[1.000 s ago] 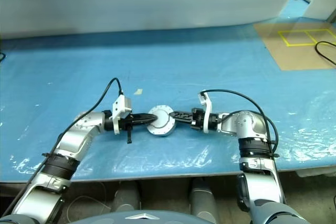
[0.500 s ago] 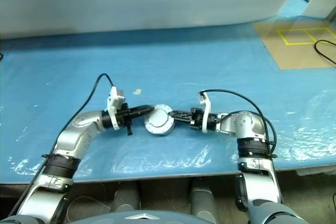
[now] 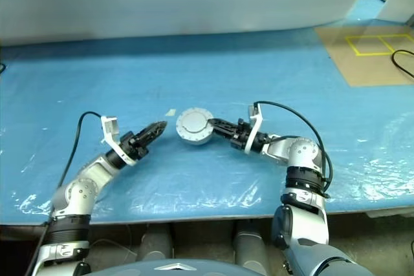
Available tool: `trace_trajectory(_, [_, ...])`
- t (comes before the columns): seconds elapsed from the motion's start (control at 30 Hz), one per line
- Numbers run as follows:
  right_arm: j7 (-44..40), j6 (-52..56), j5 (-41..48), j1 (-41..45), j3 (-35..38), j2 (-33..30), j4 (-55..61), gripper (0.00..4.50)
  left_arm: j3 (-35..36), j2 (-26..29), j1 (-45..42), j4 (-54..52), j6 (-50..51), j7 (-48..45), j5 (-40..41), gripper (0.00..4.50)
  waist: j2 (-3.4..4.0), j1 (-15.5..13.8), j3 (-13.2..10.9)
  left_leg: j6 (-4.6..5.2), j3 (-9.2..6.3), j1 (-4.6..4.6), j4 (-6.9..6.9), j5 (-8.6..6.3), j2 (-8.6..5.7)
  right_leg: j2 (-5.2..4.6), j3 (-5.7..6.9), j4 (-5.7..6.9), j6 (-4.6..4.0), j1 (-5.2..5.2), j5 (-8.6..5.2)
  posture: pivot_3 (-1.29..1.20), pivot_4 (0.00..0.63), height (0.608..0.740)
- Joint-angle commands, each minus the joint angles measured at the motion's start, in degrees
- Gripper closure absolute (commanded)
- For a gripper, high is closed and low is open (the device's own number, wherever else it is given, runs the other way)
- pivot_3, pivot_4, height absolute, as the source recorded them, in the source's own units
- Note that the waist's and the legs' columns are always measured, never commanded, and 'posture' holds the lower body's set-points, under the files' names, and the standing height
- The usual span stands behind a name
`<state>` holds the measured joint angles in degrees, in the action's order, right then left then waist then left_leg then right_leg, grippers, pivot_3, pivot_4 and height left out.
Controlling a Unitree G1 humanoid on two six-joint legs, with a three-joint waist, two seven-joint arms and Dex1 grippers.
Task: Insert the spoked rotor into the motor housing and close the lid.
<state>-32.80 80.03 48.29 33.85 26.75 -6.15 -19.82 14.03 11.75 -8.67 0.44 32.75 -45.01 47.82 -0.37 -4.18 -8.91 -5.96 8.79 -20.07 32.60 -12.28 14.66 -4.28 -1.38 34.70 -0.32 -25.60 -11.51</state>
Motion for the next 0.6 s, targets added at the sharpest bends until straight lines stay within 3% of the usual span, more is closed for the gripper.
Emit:
trace_trajectory(0.03, [-0.11,-0.34,4.77,1.99,2.53,0.98,1.95,3.42,2.11,-2.11,0.71,-4.12,2.10,3.30,5.22,1.61,0.00,0.04,0.00,0.00,0.00,0.00,0.00,0.00,0.00,0.00,0.00,0.00,0.00,0.00,0.00,0.00,0.150,0.740])
trace_trajectory(0.2, [1.11,-0.68,5.78,2.05,2.71,1.86,2.41,3.42,2.21,-3.12,0.85,-5.85,6.62,7.04,9.49,0.03,0.00,0.10,0.00,0.00,0.00,0.00,-0.01,0.00,0.00,0.02,0.00,0.01,0.00,0.00,0.00,0.00,0.150,0.740])
trace_trajectory(0.47, [1.83,-1.28,7.11,1.99,2.56,2.84,2.89,3.42,2.24,-2.53,0.55,-5.99,12.86,9.77,14.84,0.03,0.00,0.22,0.00,-0.01,0.01,0.05,-0.06,0.00,-0.02,0.04,0.00,0.00,0.02,-0.02,0.01,0.00,0.150,0.740])
trace_trajectory(0.6, [1.84,-1.46,7.90,1.81,1.99,3.42,3.38,3.42,0.22,-2.60,0.06,-5.66,13.18,10.15,13.27,0.03,0.00,0.21,0.00,0.00,0.01,0.05,-0.06,0.00,-0.04,0.03,0.00,0.00,0.03,-0.02,0.01,0.00,0.150,0.740])
